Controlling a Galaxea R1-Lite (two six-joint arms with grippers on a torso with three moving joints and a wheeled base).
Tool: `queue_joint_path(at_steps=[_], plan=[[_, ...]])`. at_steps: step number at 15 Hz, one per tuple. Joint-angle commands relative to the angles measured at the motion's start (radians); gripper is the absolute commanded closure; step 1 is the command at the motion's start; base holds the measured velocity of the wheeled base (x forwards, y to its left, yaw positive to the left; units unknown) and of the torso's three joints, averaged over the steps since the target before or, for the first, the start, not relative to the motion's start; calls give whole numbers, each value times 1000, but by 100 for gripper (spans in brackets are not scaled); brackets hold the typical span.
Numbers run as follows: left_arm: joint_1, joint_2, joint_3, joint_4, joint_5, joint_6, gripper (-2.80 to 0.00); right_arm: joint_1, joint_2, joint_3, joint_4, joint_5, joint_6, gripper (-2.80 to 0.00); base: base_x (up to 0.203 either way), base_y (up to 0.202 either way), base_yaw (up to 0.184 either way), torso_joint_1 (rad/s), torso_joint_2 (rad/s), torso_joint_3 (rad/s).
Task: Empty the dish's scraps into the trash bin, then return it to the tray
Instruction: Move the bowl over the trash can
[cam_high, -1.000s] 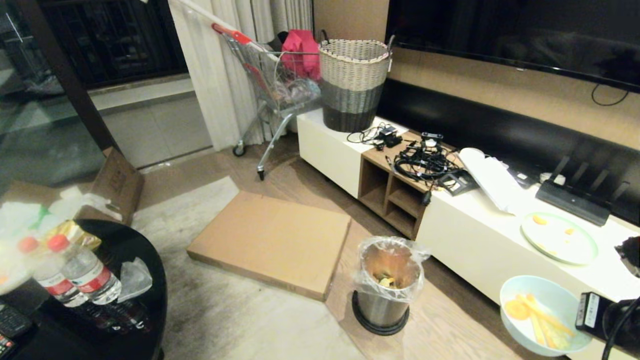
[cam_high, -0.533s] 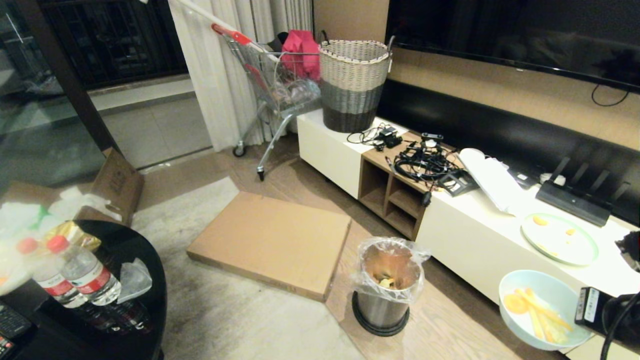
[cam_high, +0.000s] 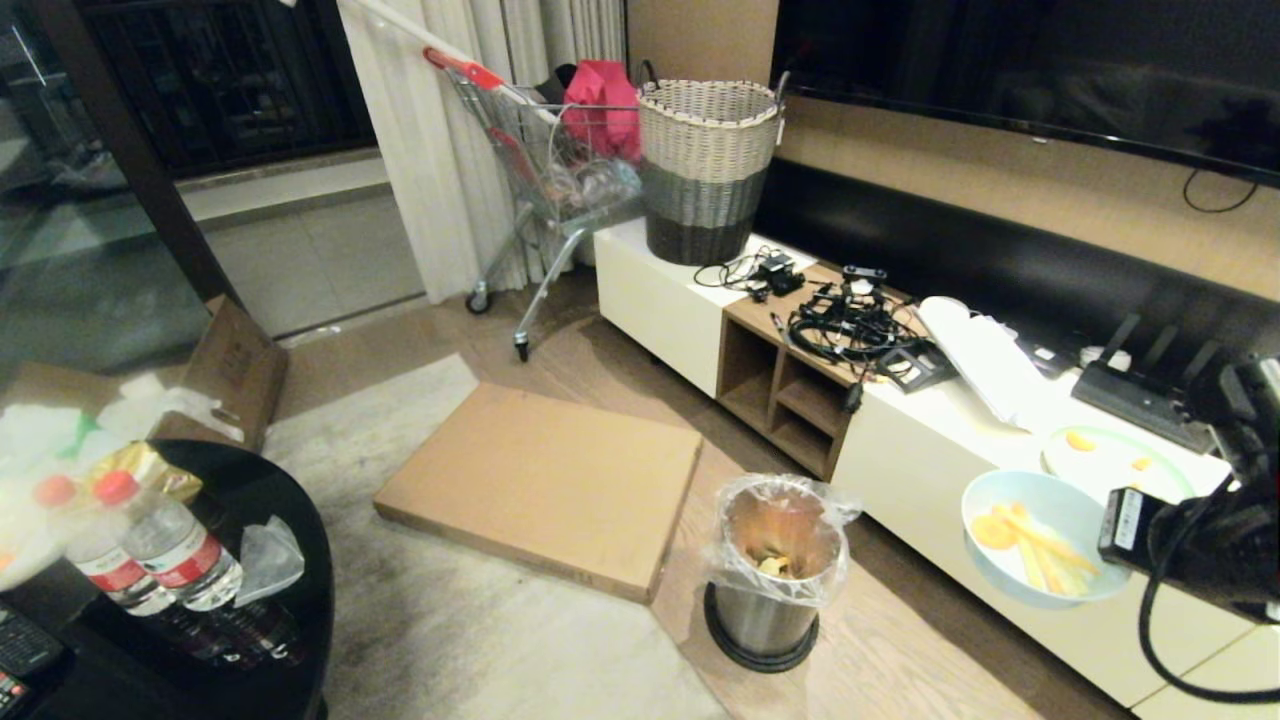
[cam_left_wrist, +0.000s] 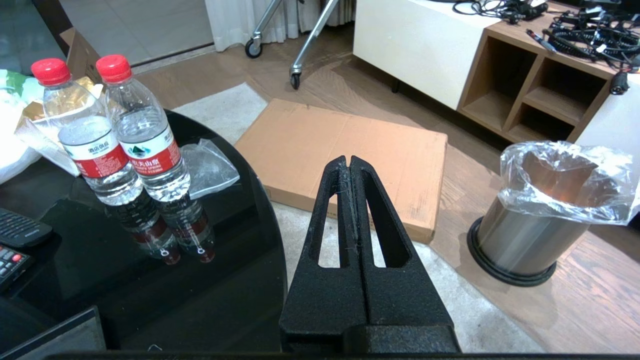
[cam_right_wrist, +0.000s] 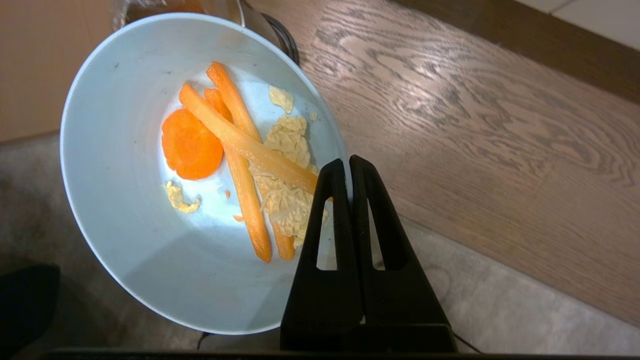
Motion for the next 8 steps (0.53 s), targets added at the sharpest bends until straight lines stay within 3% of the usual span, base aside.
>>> queue_joint_path(at_steps=[1,4,6,8], plan=[[0,0,0,-1,0,0,0,1,133,-100,0,-4,-1,0,0,0,0,0,0,0],[0,0,0,-1,0,0,0,0,240,-218,-1,-11,-25,0,0,0,0,0,0,0],[0,0,0,-1,0,0,0,1,305,-269,-10,-62,-57,0,0,0,0,0,0,0],[0,0,0,-1,0,0,0,12,370,-284,-115,-119,-105,0,0,0,0,0,0,0]])
